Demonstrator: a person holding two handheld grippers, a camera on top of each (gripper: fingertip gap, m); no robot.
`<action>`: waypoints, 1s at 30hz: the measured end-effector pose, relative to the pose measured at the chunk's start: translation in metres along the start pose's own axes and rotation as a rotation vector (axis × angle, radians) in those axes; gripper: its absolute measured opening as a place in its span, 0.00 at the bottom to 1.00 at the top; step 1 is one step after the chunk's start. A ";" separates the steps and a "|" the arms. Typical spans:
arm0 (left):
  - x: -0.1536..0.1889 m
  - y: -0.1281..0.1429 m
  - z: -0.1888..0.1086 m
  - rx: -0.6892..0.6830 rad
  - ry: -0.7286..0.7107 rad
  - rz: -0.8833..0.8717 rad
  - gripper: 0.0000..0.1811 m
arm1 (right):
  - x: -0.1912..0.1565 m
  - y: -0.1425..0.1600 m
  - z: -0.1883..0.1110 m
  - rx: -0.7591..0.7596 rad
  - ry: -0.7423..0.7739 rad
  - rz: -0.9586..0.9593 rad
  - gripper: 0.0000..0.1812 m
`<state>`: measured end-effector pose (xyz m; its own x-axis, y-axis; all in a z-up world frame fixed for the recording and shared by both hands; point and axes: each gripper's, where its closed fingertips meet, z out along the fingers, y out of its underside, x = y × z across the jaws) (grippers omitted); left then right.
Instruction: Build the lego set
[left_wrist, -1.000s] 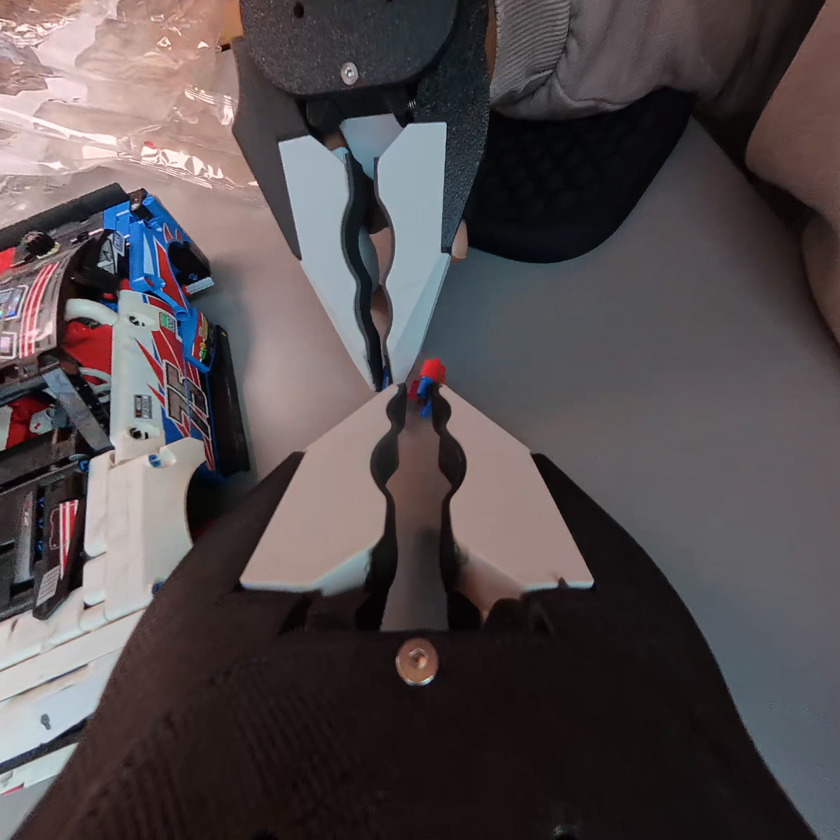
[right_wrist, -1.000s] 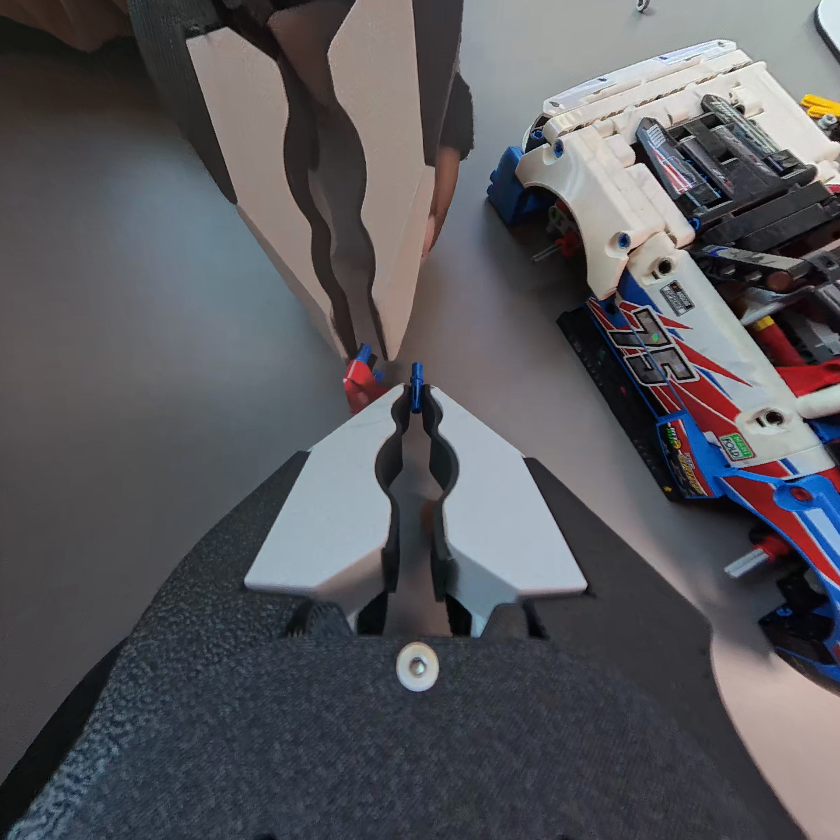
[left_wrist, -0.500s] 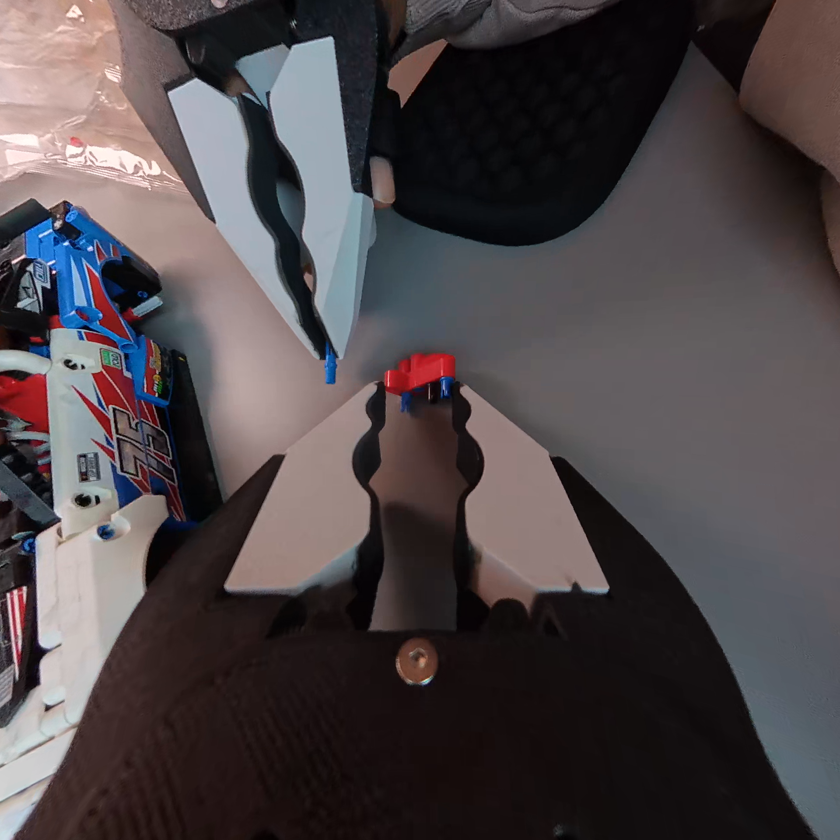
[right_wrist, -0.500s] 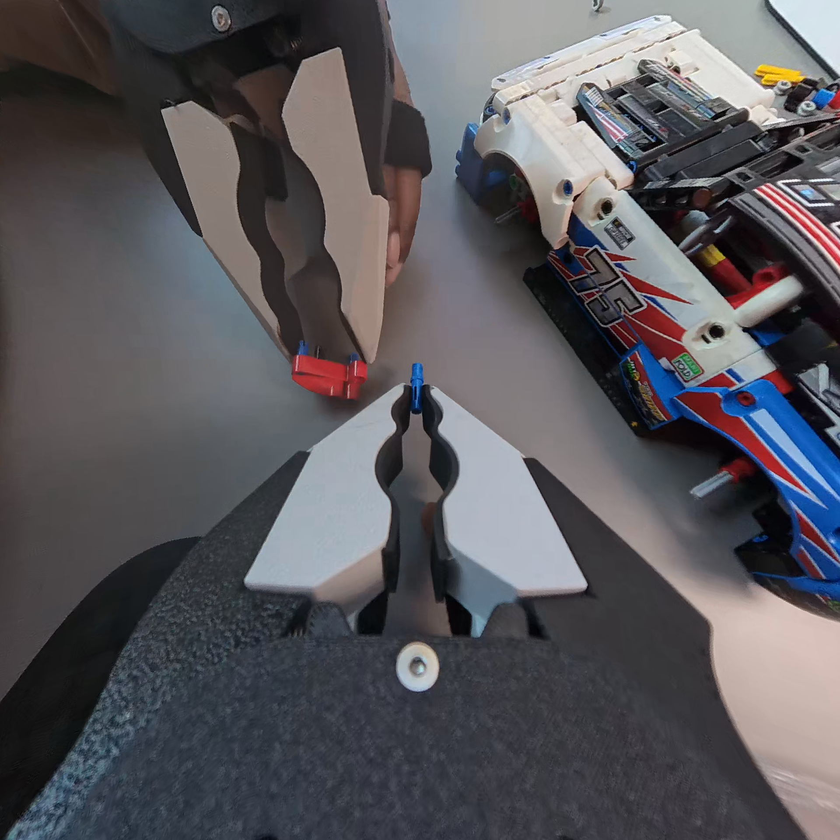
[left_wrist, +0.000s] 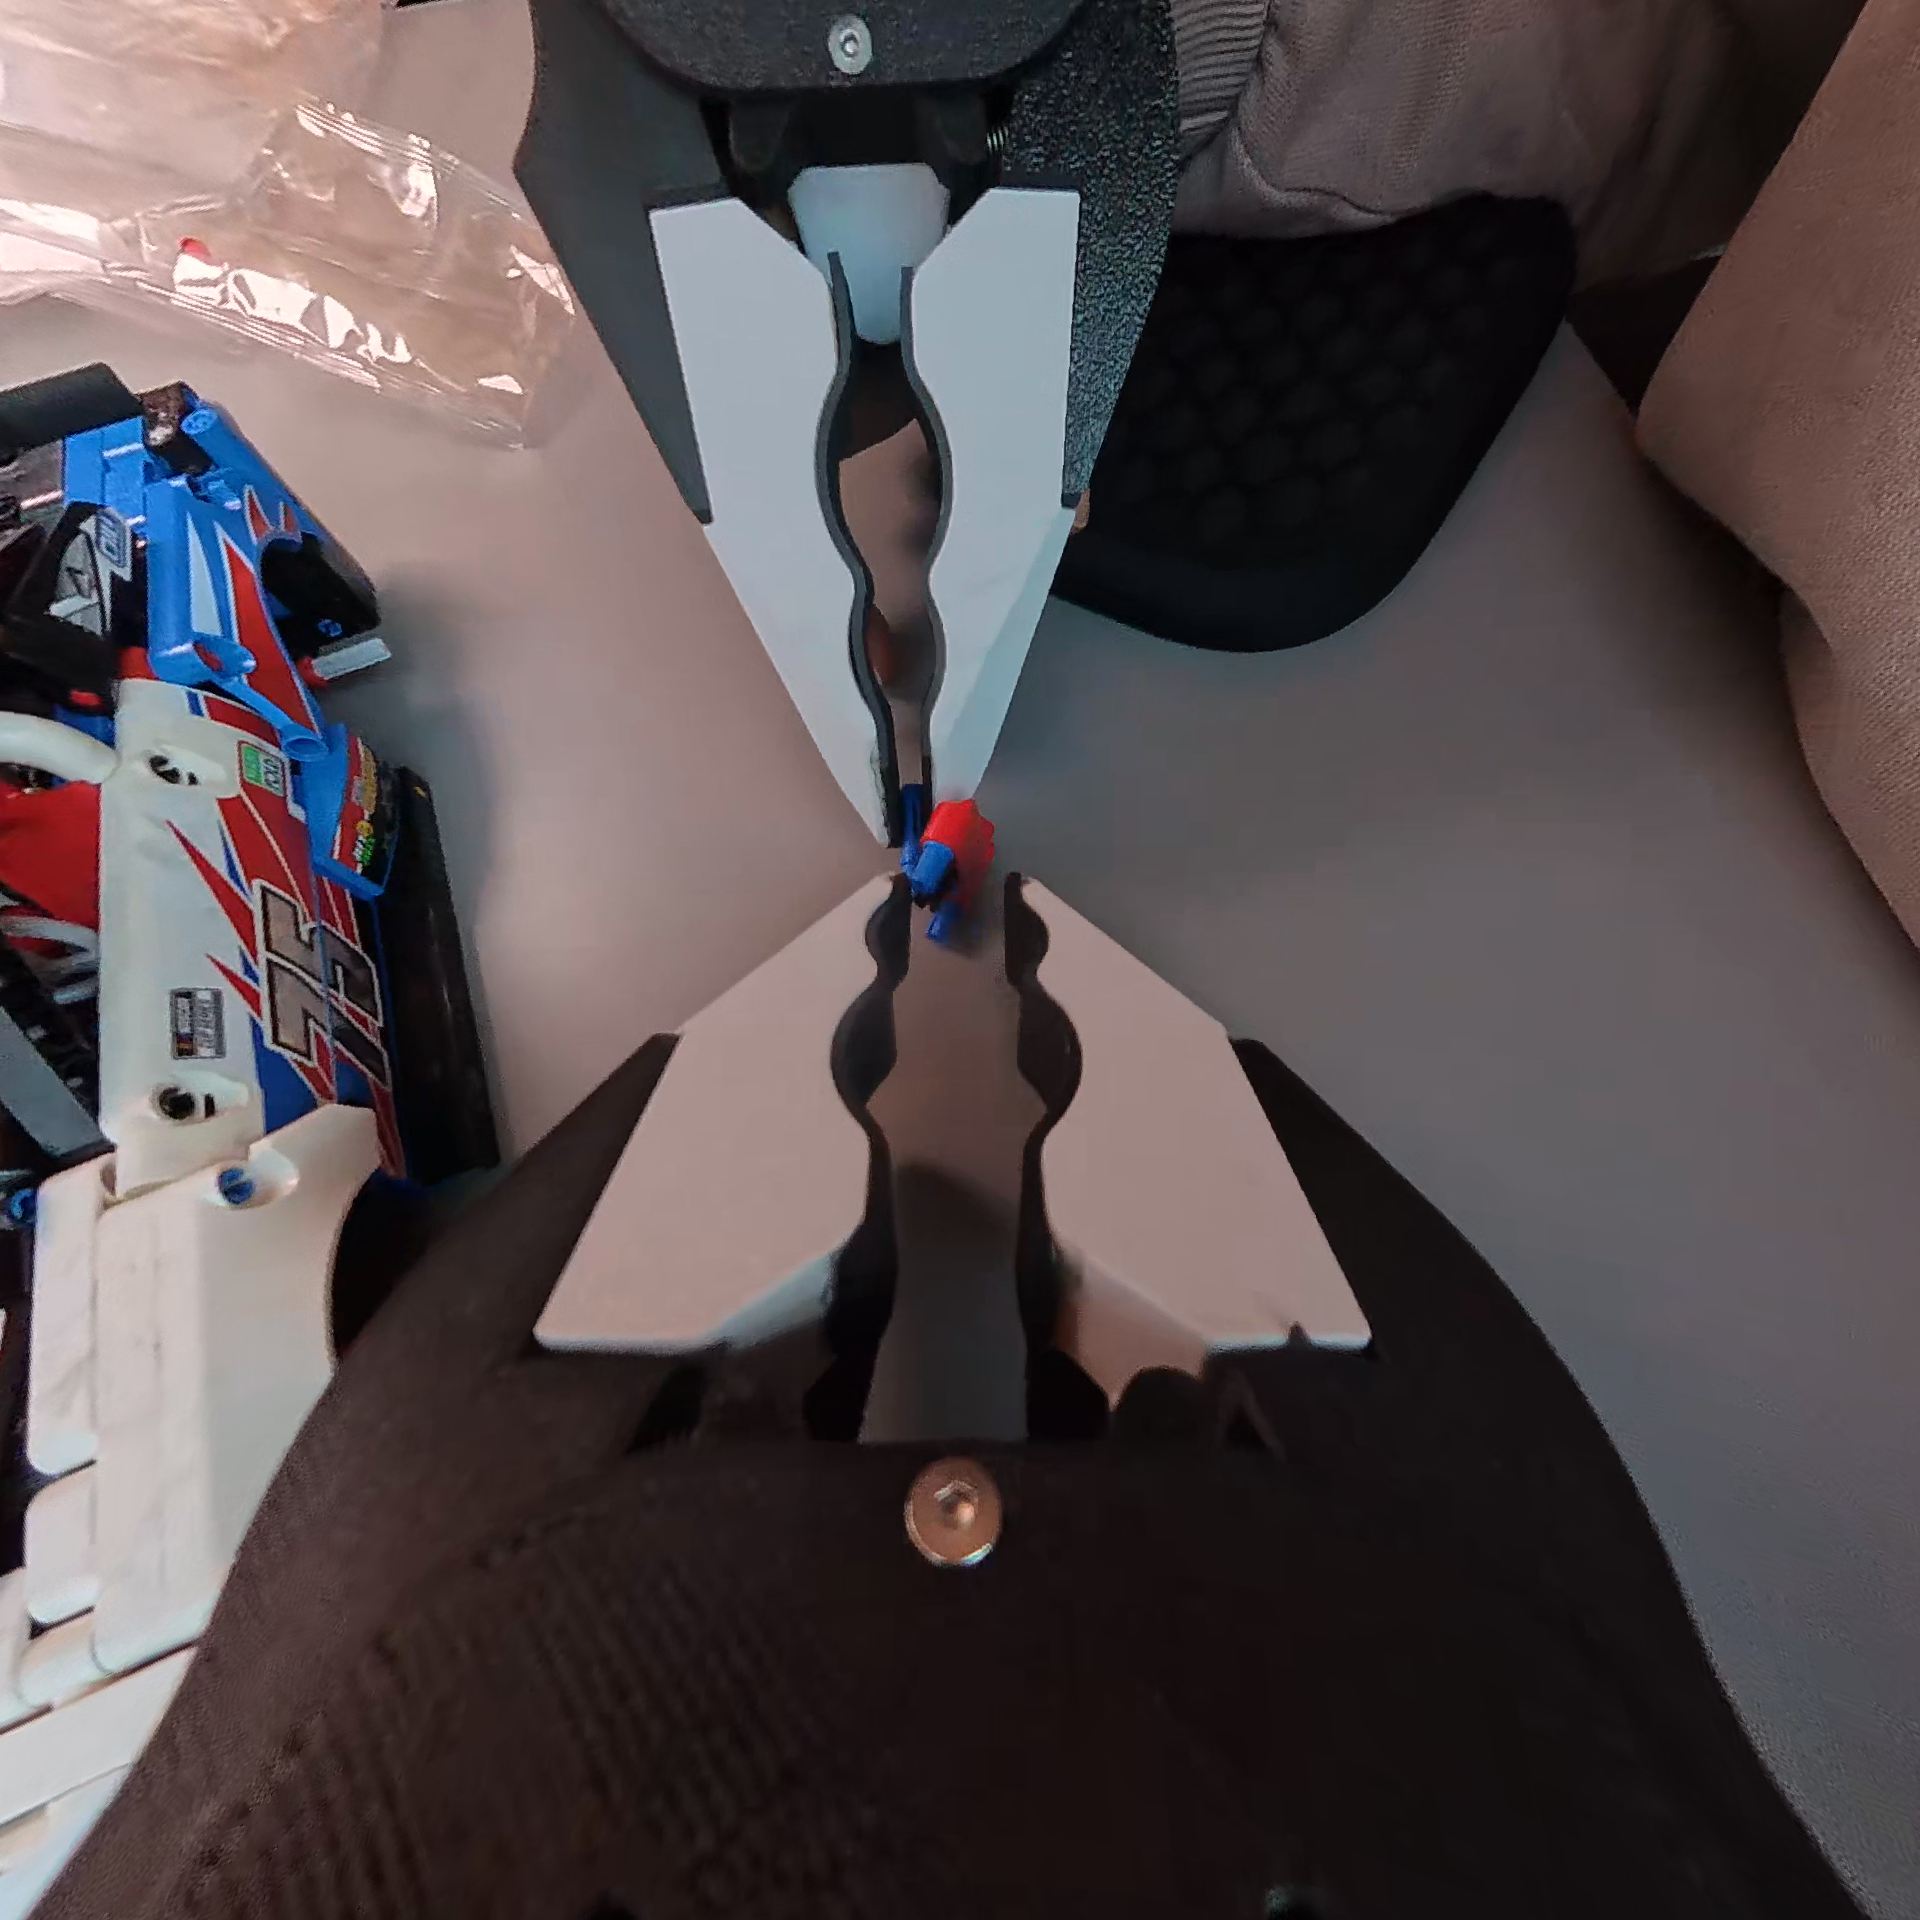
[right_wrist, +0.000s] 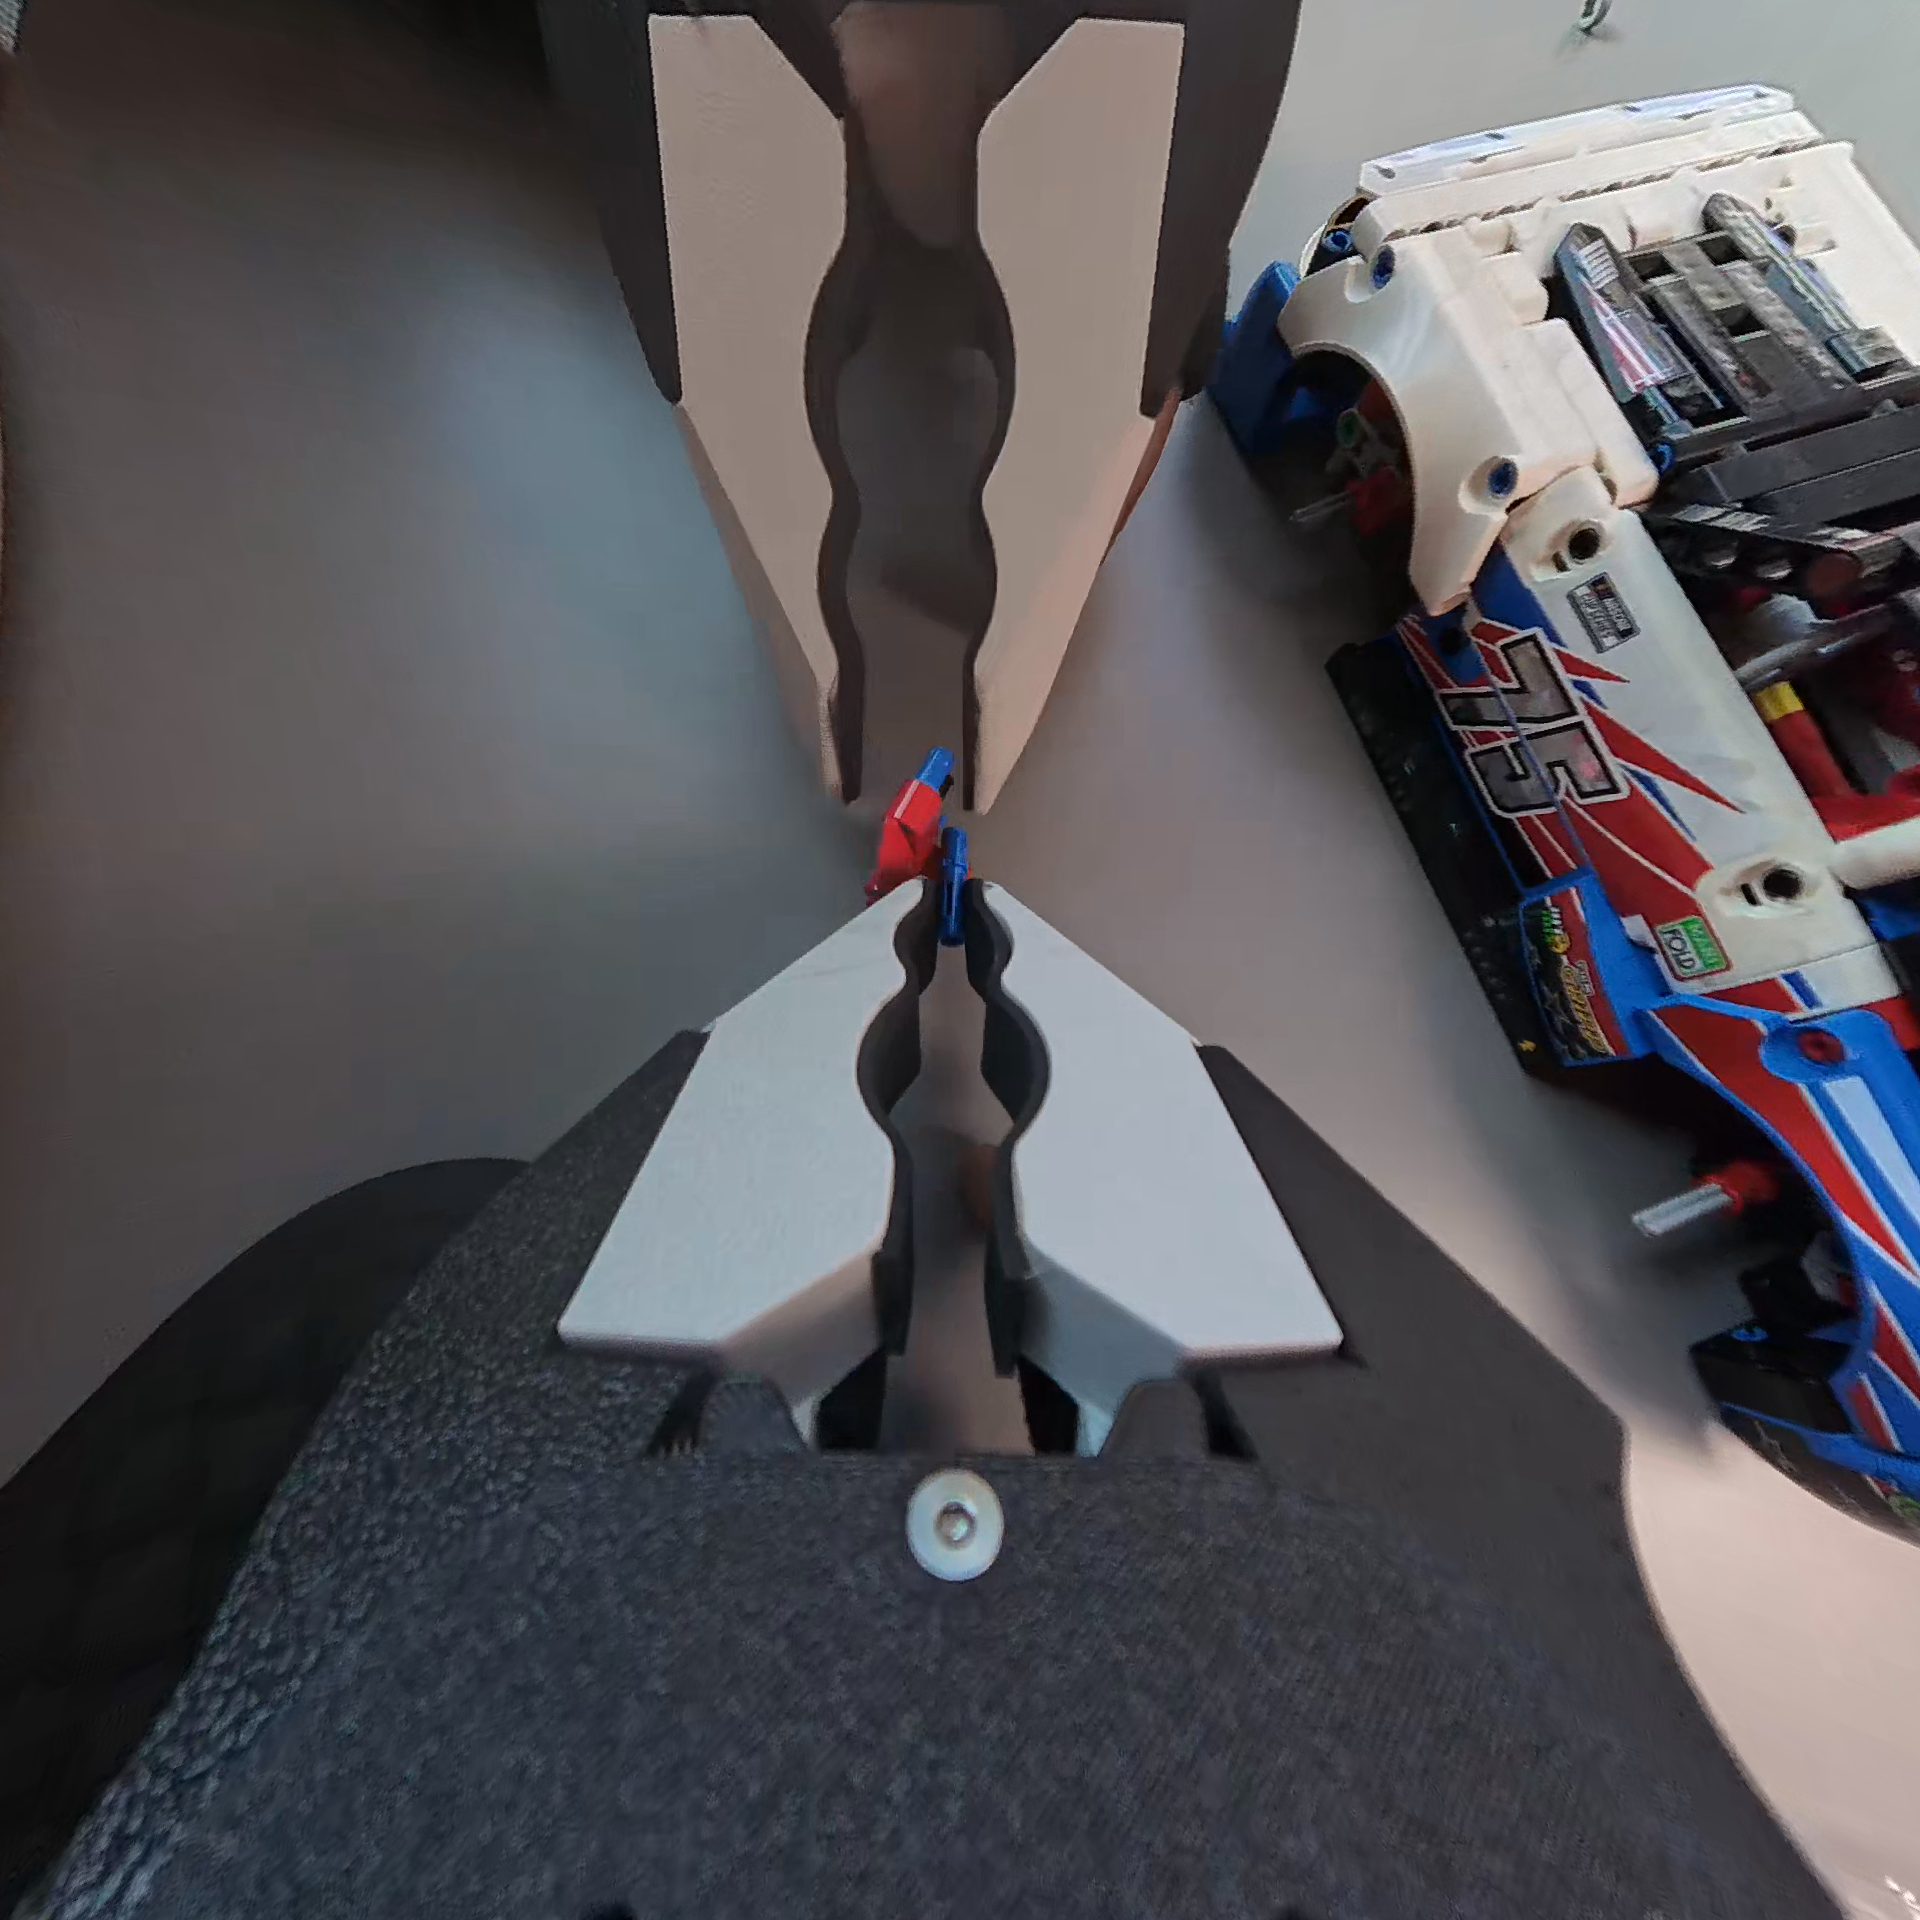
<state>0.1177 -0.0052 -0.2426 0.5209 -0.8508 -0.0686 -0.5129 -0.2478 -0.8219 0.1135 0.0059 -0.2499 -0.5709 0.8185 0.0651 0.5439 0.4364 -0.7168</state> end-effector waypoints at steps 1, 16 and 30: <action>-0.001 -0.001 0.000 0.004 -0.007 0.004 0.11 | 0.000 0.000 0.000 -0.001 -0.001 0.003 0.01; 0.005 -0.001 0.016 -0.052 0.015 0.096 0.07 | 0.021 0.017 -0.018 -0.001 0.067 0.090 0.01; 0.003 0.007 0.004 -0.061 -0.086 0.011 0.03 | 0.000 0.005 -0.013 0.093 -0.003 0.023 0.01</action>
<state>0.1184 -0.0077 -0.2503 0.5699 -0.8117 -0.1280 -0.5586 -0.2684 -0.7848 0.1245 0.0136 -0.2444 -0.5612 0.8264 0.0462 0.4973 0.3812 -0.7793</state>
